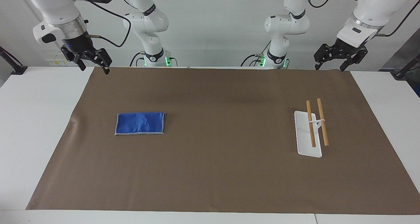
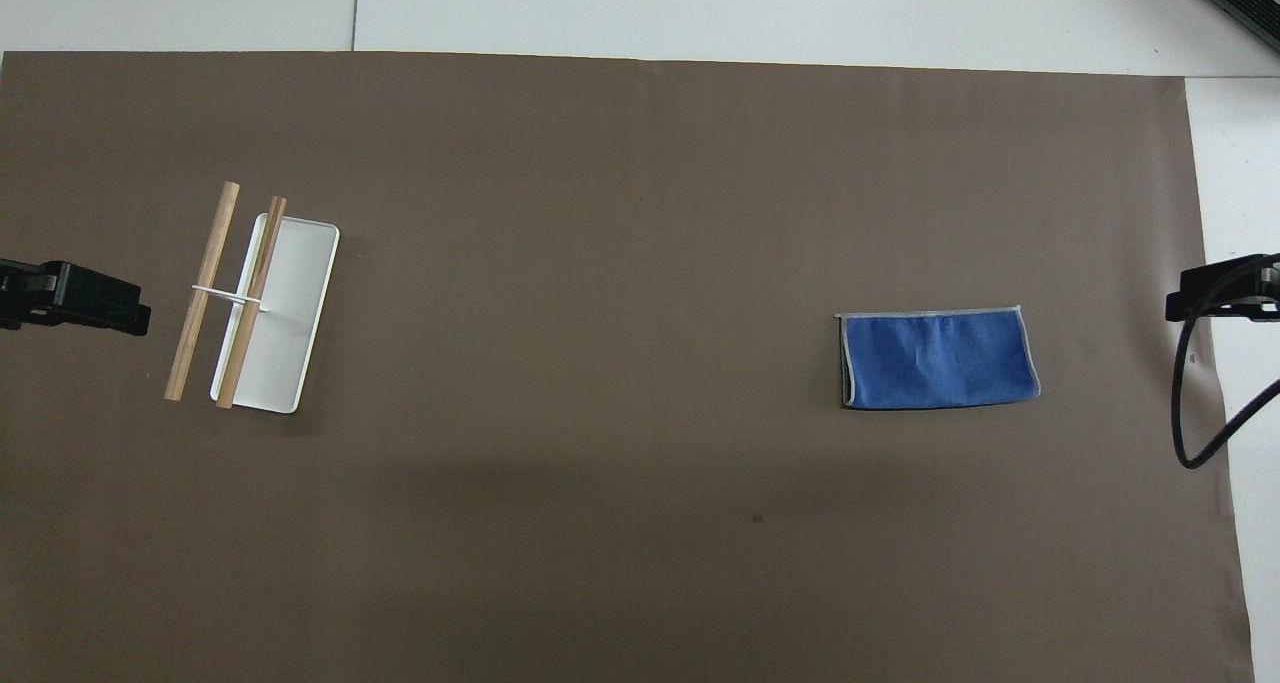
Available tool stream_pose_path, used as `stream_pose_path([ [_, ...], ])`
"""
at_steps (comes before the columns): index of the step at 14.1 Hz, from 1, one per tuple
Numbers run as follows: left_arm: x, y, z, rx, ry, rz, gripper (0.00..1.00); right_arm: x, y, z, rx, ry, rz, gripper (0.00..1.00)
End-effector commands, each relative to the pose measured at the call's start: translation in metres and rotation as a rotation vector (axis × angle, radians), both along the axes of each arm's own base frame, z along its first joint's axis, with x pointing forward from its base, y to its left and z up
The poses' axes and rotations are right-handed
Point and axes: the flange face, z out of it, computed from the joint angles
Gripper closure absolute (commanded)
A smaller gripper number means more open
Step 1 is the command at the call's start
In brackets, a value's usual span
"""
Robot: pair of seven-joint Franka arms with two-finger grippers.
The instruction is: Right arm passes towel to left arm to hang
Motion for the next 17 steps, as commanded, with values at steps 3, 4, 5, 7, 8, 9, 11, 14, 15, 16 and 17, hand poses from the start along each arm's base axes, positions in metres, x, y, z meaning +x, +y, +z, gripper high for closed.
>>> stream_pose_path([
  [3, -0.004, 0.003, 0.0, -0.009, -0.003, 0.017, 0.0, -0.012, 0.001, -0.011, 0.012, -0.003, 0.01, 0.0],
  [4, -0.004, 0.002, 0.0, -0.009, -0.003, 0.015, 0.0, -0.011, 0.002, -0.013, 0.012, -0.008, 0.008, 0.0],
  [5, -0.004, 0.003, 0.0, -0.009, -0.003, 0.017, 0.0, -0.01, 0.002, -0.014, 0.011, -0.02, 0.013, 0.0],
  [7, -0.004, 0.003, 0.0, -0.009, -0.003, 0.017, 0.0, -0.01, 0.003, -0.021, 0.012, -0.023, 0.026, 0.0],
  [8, -0.004, 0.002, 0.0, -0.009, -0.003, 0.015, 0.0, -0.01, 0.003, -0.025, 0.014, -0.023, 0.027, 0.0],
  [9, -0.004, 0.002, 0.0, -0.009, -0.003, 0.015, 0.0, -0.009, 0.004, -0.034, 0.023, -0.018, 0.033, 0.0],
  [11, -0.004, 0.002, 0.0, -0.009, -0.003, 0.015, 0.0, -0.002, 0.012, -0.066, 0.021, -0.051, 0.045, 0.0],
  [14, -0.004, 0.003, 0.0, -0.009, -0.003, 0.017, 0.0, 0.007, 0.031, -0.117, 0.017, -0.098, 0.083, 0.0],
  [15, -0.004, 0.002, 0.0, -0.009, -0.003, 0.015, 0.0, 0.009, 0.034, -0.136, 0.017, -0.092, 0.091, 0.0],
  [16, -0.004, 0.002, 0.0, -0.009, -0.003, 0.015, 0.0, 0.011, 0.039, -0.156, 0.016, -0.074, 0.106, 0.0],
  [17, -0.004, 0.003, 0.0, -0.009, -0.003, 0.017, 0.0, 0.01, 0.041, -0.172, 0.016, -0.075, 0.118, 0.0],
])
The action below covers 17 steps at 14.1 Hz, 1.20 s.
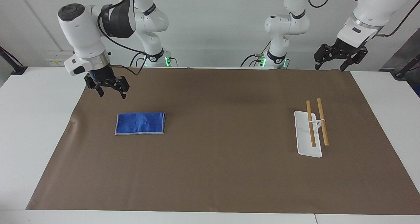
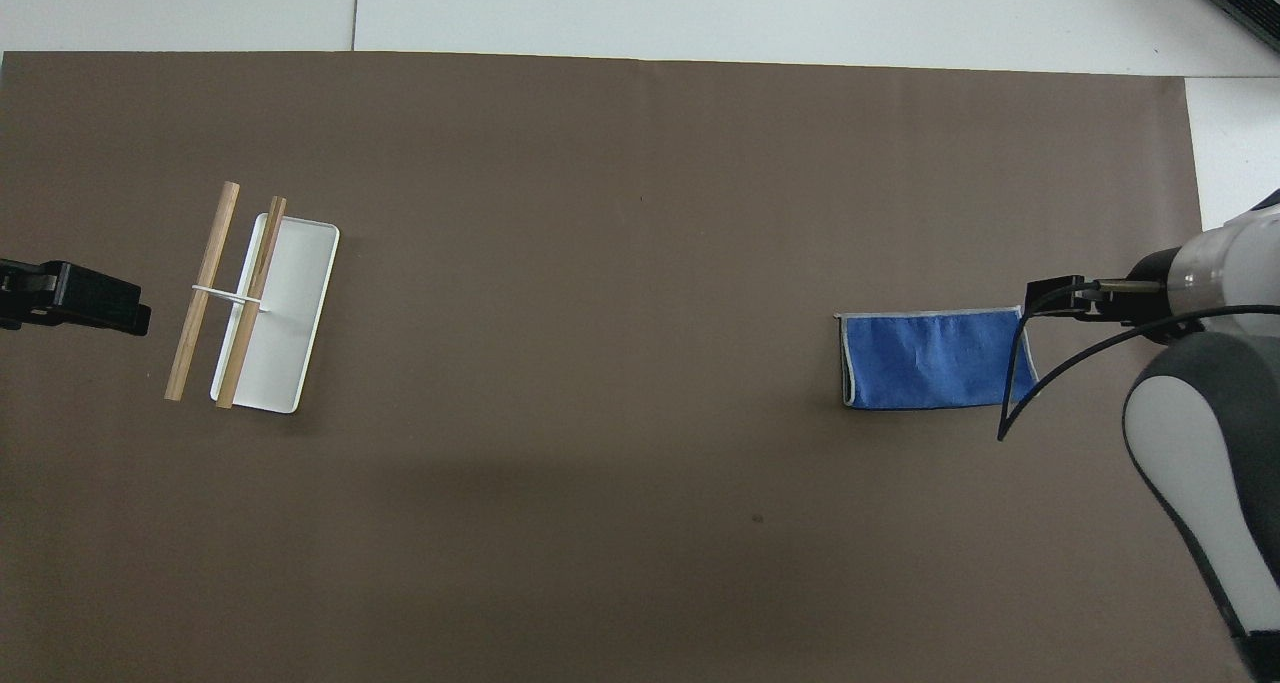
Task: Right arm passes towel to left arm to hang
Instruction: 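Reach the right gripper down to the blue towel's edge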
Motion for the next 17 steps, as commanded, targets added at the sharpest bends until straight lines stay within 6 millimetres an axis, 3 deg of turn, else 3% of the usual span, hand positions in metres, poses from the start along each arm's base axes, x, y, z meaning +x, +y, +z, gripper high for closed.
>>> stream_pose_path([
  [1, -0.004, 0.003, 0.0, -0.009, -0.003, 0.017, 0.0, -0.007, 0.011, -0.043, 0.012, -0.019, 0.05, 0.0],
  [4, -0.004, 0.002, 0.0, -0.009, -0.003, 0.015, 0.0, -0.007, 0.018, -0.099, 0.007, -0.019, 0.088, 0.0],
  [8, -0.004, 0.003, 0.0, -0.009, -0.003, 0.017, 0.0, -0.013, 0.026, -0.155, 0.001, -0.043, 0.108, 0.0],
  [12, -0.004, 0.002, 0.0, -0.009, -0.003, 0.015, 0.0, -0.023, 0.024, -0.183, 0.002, -0.051, 0.121, 0.0],
  [17, -0.004, 0.002, 0.0, -0.009, -0.003, 0.015, 0.0, -0.028, 0.018, -0.197, 0.078, -0.049, 0.121, 0.0],
])
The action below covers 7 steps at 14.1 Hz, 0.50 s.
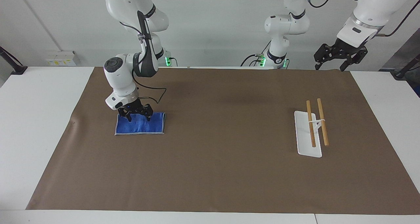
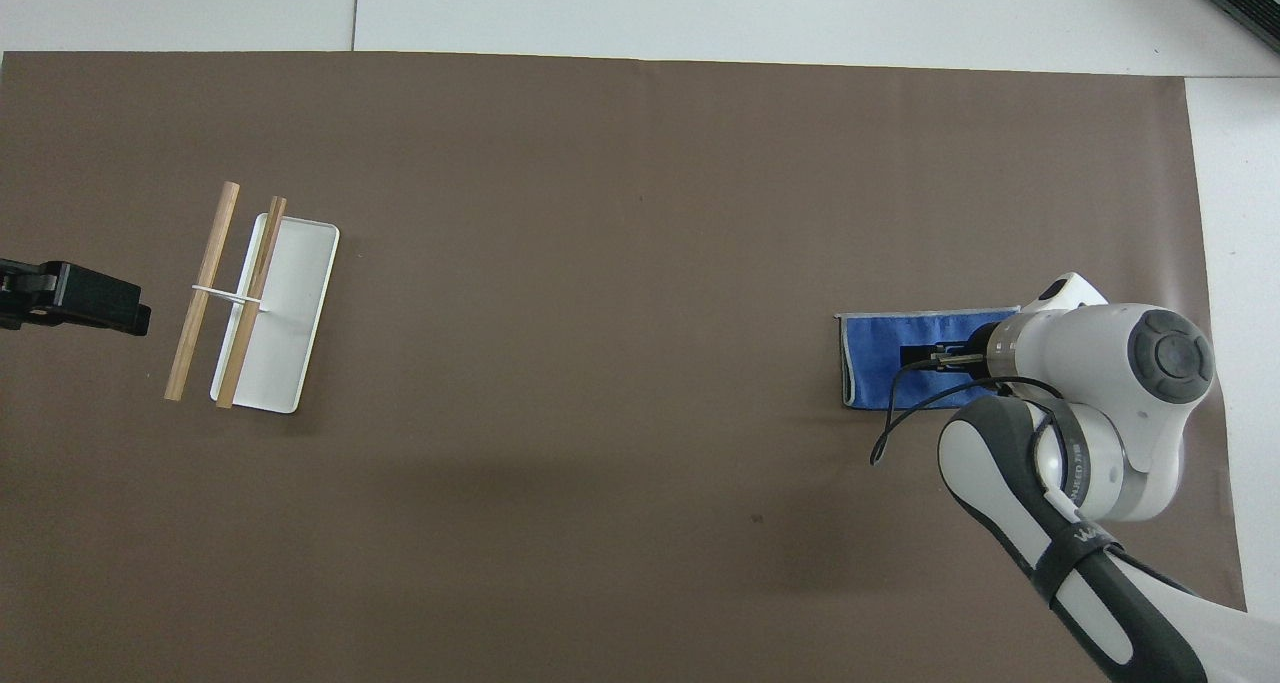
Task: Right arm passes towel to left arm to hang
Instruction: 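Reach the right gripper down to the blue towel's edge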
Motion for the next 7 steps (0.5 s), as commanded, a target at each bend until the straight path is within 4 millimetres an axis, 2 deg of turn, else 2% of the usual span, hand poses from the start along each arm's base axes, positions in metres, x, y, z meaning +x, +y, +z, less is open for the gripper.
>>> stream_pose_path([
  [1, -0.004, 0.003, 0.0, -0.009, -0.003, 0.017, 0.0, -0.004, -0.002, -0.009, 0.015, -0.028, 0.012, 0.0],
  [3, -0.004, 0.003, 0.0, -0.009, -0.003, 0.017, 0.0, -0.007, -0.003, -0.02, 0.008, -0.037, 0.016, 0.0],
  [7, -0.004, 0.003, 0.0, -0.009, -0.003, 0.017, 0.0, -0.007, -0.002, -0.02, 0.004, -0.039, 0.043, 0.0],
])
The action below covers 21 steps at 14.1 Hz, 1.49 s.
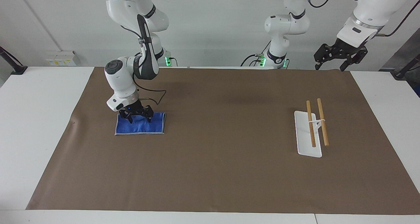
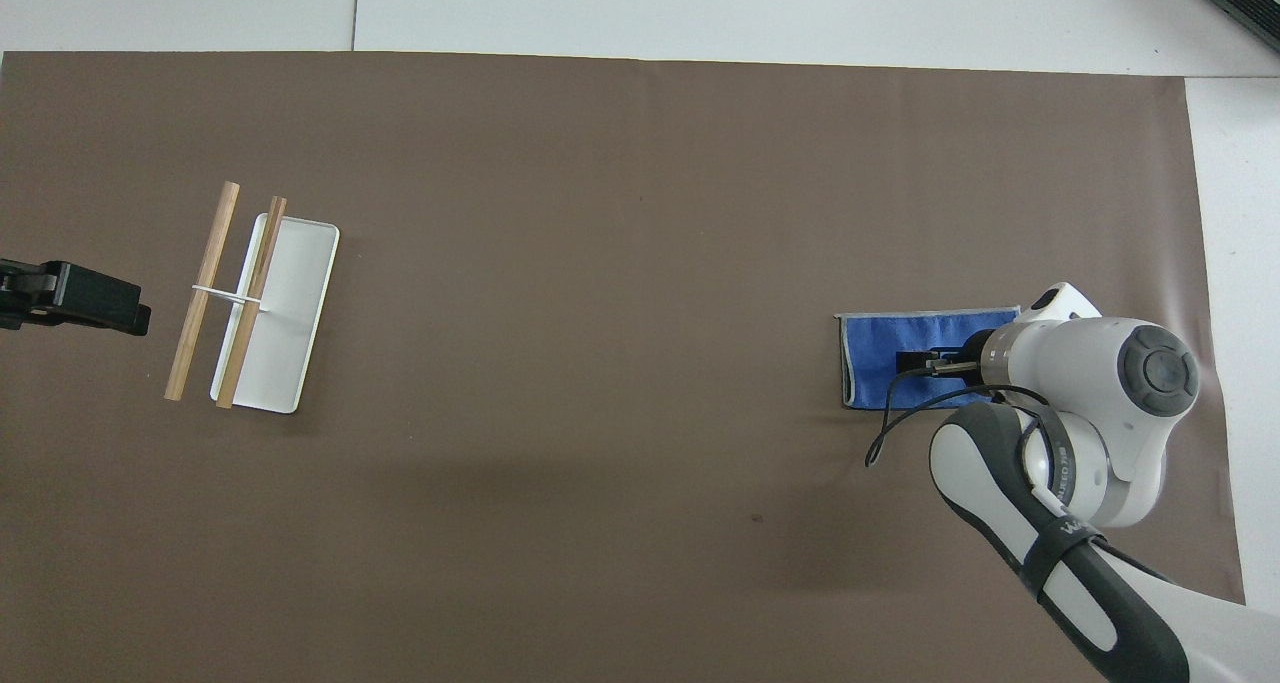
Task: Right arm passes towel to left arm to hang
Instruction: 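Reach the right gripper down to the blue towel's edge, then close the right gripper on the towel edge and lift it, then carry the towel toward center while the left gripper reaches toward it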
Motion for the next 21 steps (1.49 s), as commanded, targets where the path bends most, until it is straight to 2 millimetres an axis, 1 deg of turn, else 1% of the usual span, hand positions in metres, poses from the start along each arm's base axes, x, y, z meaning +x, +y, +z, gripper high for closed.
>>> stream_pose_path([
  [1, -0.004, 0.003, 0.0, -0.009, -0.003, 0.017, 0.0, -0.002, -0.001, -0.001, 0.007, -0.018, 0.021, 0.32],
  [2, -0.004, 0.003, 0.0, -0.009, -0.003, 0.017, 0.0, -0.002, -0.001, -0.001, 0.007, -0.018, 0.02, 0.54],
  [3, -0.004, 0.003, 0.0, -0.009, -0.003, 0.017, 0.0, -0.003, -0.001, -0.002, 0.008, -0.015, 0.018, 0.62],
  [4, -0.004, 0.003, 0.0, -0.009, -0.003, 0.017, 0.0, -0.004, -0.001, -0.003, 0.007, -0.012, 0.016, 0.66],
  [5, -0.004, 0.003, 0.0, -0.009, -0.003, 0.017, 0.0, -0.004, -0.001, -0.003, 0.008, -0.011, 0.01, 0.79],
  [6, -0.004, 0.002, 0.0, -0.009, -0.003, 0.015, 0.0, -0.003, -0.001, -0.003, 0.01, -0.011, 0.0, 0.99],
  [8, -0.009, 0.002, -0.003, -0.005, 0.029, 0.014, 0.0, 0.001, 0.001, 0.001, 0.018, -0.008, -0.045, 1.0],
  [10, -0.011, 0.002, -0.004, -0.004, 0.039, 0.013, 0.0, 0.008, 0.003, 0.016, 0.03, 0.021, -0.052, 1.0],
  [12, -0.012, 0.002, -0.004, -0.004, 0.039, 0.012, 0.0, 0.019, 0.006, 0.047, 0.046, 0.044, -0.047, 1.0],
  [13, -0.012, 0.001, -0.001, -0.005, 0.031, 0.011, 0.0, 0.025, 0.008, 0.062, 0.054, 0.057, -0.072, 1.0],
  [14, -0.012, -0.003, 0.002, -0.009, 0.019, 0.002, 0.0, 0.031, 0.012, 0.075, 0.062, 0.069, -0.095, 1.0],
  [15, -0.012, -0.007, 0.001, -0.01, 0.019, -0.002, 0.0, 0.035, 0.028, 0.09, 0.067, 0.073, -0.078, 1.0],
  [17, -0.012, -0.01, 0.001, -0.038, 0.015, 0.004, 0.0, 0.039, 0.04, 0.122, 0.079, 0.058, -0.088, 1.0],
  [19, -0.008, -0.009, 0.002, -0.085, -0.007, 0.035, 0.0, 0.036, 0.062, 0.148, 0.092, 0.017, -0.088, 1.0],
  [21, -0.005, -0.013, 0.003, -0.122, -0.018, 0.061, 0.0, 0.026, 0.084, 0.176, 0.11, -0.02, -0.109, 1.0],
])
